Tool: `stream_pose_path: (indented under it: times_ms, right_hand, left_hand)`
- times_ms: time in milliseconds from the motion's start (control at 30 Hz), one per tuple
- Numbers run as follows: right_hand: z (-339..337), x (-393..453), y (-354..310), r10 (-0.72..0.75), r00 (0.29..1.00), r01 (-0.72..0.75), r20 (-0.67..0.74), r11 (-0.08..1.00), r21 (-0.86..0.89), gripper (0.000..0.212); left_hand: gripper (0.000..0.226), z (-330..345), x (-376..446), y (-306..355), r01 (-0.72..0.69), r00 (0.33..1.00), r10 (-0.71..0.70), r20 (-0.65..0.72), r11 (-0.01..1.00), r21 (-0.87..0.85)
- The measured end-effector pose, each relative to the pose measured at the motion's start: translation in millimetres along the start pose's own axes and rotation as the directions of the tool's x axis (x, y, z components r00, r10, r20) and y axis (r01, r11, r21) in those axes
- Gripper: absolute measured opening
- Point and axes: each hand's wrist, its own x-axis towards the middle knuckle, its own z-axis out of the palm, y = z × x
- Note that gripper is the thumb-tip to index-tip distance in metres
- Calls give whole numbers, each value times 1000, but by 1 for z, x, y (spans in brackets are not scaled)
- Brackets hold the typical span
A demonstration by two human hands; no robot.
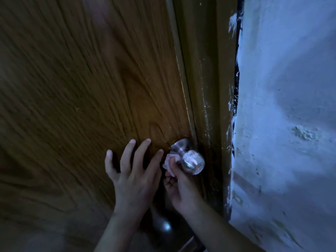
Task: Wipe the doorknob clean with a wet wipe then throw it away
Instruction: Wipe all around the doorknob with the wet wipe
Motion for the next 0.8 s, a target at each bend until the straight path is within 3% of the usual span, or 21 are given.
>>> stream_pose_path:
  times_ms: [100,300,433,567,800]
  right_hand:
    - [6,0,1,-7,1000,8,-14,994,105,39]
    - [4,2,9,-25,992,38,-123,994,104,28]
    - [8,6,7,-27,995,36,-97,995,89,37]
    - [-4,7,9,-45,989,46,-143,999,5,6]
    - [-23,15,-3,-92,981,69,-169,988,-135,6]
  left_hand:
    - [21,3,13,0,-8,1000,8,-5,1000,24]
    - [38,12,41,2,-36,999,38,-17,993,110]
    - [49,16,50,3,-62,998,59,22,981,182]
    - [60,19,48,4,-74,997,68,35,974,217]
    - [64,24,47,2,-78,997,74,28,983,169]
